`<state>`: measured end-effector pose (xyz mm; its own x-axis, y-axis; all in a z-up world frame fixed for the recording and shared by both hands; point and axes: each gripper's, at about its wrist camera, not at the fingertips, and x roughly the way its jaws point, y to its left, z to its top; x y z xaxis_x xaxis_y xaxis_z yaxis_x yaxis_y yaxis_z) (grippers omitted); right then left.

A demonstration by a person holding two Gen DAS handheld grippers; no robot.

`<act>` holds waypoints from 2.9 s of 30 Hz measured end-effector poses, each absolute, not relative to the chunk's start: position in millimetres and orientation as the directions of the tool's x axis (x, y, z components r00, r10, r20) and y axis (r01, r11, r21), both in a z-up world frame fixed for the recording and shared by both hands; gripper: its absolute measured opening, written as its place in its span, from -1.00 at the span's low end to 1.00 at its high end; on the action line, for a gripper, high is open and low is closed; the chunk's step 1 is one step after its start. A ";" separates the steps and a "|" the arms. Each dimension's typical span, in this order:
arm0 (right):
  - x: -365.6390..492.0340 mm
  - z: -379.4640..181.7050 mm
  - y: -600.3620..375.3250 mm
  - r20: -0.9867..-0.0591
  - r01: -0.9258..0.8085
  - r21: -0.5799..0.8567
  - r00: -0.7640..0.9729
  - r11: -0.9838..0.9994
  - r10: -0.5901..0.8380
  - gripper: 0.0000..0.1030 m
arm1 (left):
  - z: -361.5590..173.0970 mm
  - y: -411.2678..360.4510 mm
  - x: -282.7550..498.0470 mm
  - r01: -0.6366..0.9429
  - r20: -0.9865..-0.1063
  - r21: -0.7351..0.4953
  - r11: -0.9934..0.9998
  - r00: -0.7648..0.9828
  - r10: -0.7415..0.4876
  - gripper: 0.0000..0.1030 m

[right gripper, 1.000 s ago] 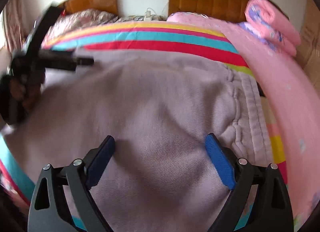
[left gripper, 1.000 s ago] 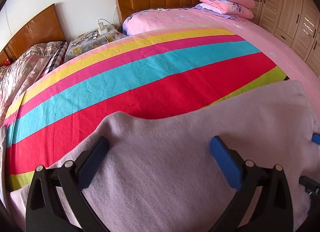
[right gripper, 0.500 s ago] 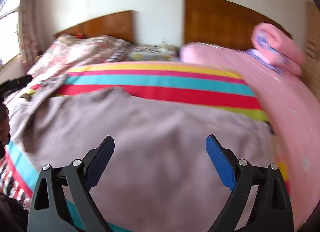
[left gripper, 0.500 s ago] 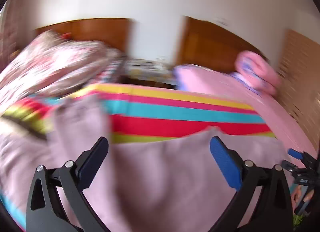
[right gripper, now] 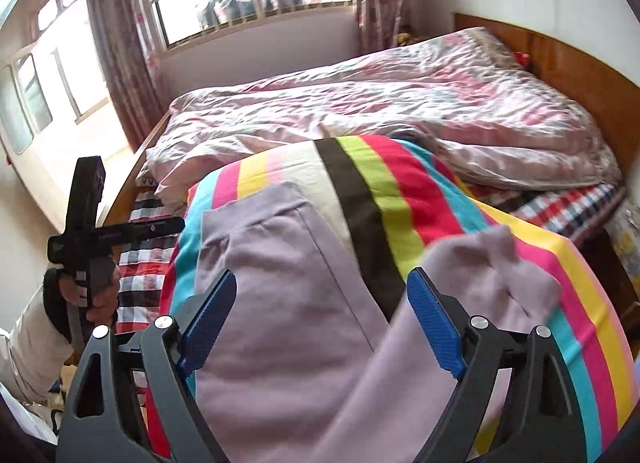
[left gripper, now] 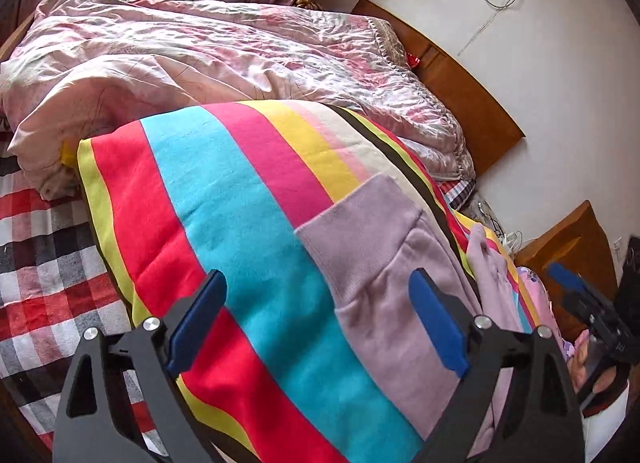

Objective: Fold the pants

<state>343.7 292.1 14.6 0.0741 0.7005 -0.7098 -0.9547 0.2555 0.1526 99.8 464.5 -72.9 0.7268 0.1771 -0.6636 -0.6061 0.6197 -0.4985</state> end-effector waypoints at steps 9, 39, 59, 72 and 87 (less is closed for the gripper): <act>365.3 -41.4 421.0 -0.793 -0.965 0.211 -0.074 0.159 0.604 0.00 | -93.1 478.9 149.3 -0.595 -0.673 -0.494 0.634 0.724 0.154 0.54; 380.8 9.0 372.8 -0.676 -0.909 0.277 0.046 0.311 0.735 0.30 | -50.7 466.5 137.5 -0.767 -0.644 -0.231 0.599 0.582 0.496 0.40; 486.6 -90.5 130.8 -0.722 -0.480 0.564 0.109 0.672 0.683 -0.05 | -82.2 360.2 231.8 -0.389 -0.760 -0.282 0.877 0.649 0.043 0.94; 326.4 34.7 300.2 -0.683 -0.882 0.268 0.110 0.388 0.722 -0.75 | -33.2 442.4 106.4 -0.589 -0.648 -0.396 0.705 0.723 0.240 0.94; 247.1 -6.1 272.6 -0.683 -0.930 0.302 -0.059 0.209 0.728 0.14 | -48.9 462.8 53.6 -0.620 -0.674 -0.430 0.657 0.704 0.223 0.94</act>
<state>247.1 272.6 -6.1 -0.0586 0.7280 -0.6831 -0.9301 0.2087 0.3022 53.6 462.8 -48.9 0.7042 0.2234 -0.6740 -0.6197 0.6566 -0.4298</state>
